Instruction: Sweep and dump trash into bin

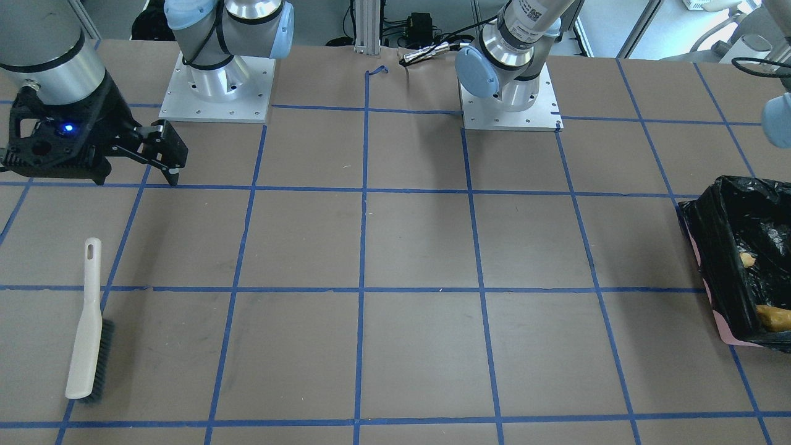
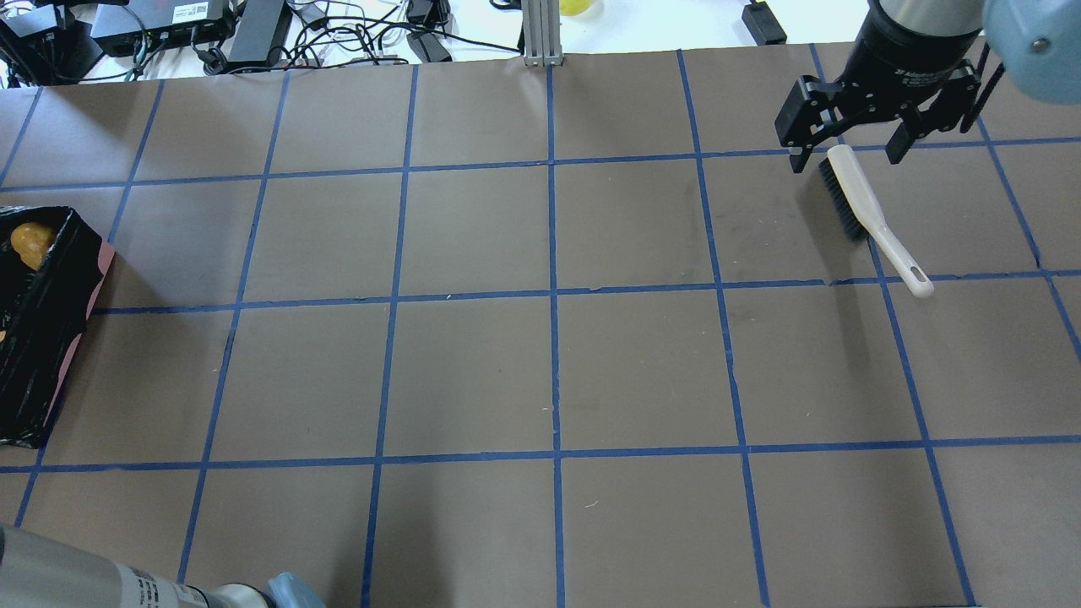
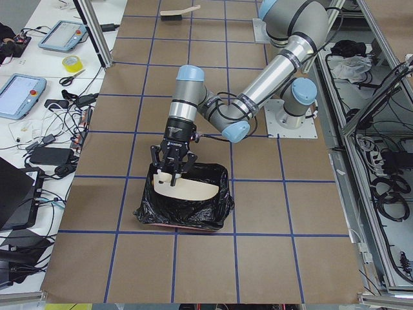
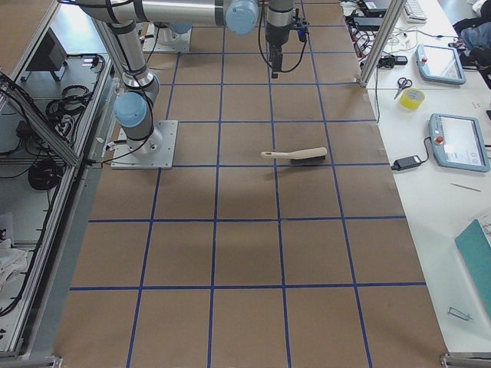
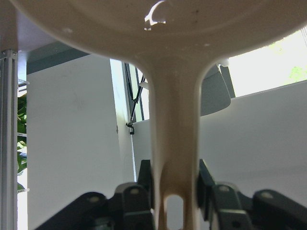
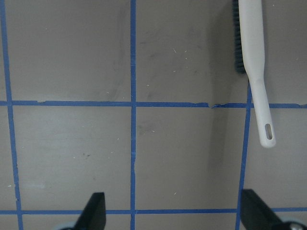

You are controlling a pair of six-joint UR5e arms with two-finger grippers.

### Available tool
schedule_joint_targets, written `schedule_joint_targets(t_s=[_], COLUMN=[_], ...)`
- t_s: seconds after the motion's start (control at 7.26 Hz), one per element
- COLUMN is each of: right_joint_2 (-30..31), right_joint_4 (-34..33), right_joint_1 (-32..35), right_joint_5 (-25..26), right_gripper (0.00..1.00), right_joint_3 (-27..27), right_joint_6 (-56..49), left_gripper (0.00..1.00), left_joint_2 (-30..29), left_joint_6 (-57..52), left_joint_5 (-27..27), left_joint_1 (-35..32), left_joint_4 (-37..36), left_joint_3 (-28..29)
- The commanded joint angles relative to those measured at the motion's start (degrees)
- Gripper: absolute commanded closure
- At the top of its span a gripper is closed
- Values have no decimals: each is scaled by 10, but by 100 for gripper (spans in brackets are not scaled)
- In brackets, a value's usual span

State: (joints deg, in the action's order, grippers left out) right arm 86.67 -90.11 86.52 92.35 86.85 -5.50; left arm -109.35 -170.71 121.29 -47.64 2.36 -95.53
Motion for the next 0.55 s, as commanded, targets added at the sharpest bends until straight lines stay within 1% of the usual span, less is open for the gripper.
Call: schedule_joint_targets(t_s=[0.0,0.14,0.28,0.41], right_joint_2=[0,-3,3,11], right_joint_4=[1,1,9,11], right_joint_1=[9,9,9,9], right_joint_5=[7,12,17,8], right_gripper=[0,0,0,0], right_joint_3=[2,2,3,2], right_joint_6=[4,4,3,4], left_gripper=[100,100,100,100], left_joint_2=[8,11,5,-5], left_joint_6=[-4,-6,-8,-17], left_joint_5=[-1,-1,-3,-1], left_joint_1=[-1,-2,-2,-11], left_joint_4=[-52,-57,-93,-150], left_joint_3=[-39,-41,-43,-50])
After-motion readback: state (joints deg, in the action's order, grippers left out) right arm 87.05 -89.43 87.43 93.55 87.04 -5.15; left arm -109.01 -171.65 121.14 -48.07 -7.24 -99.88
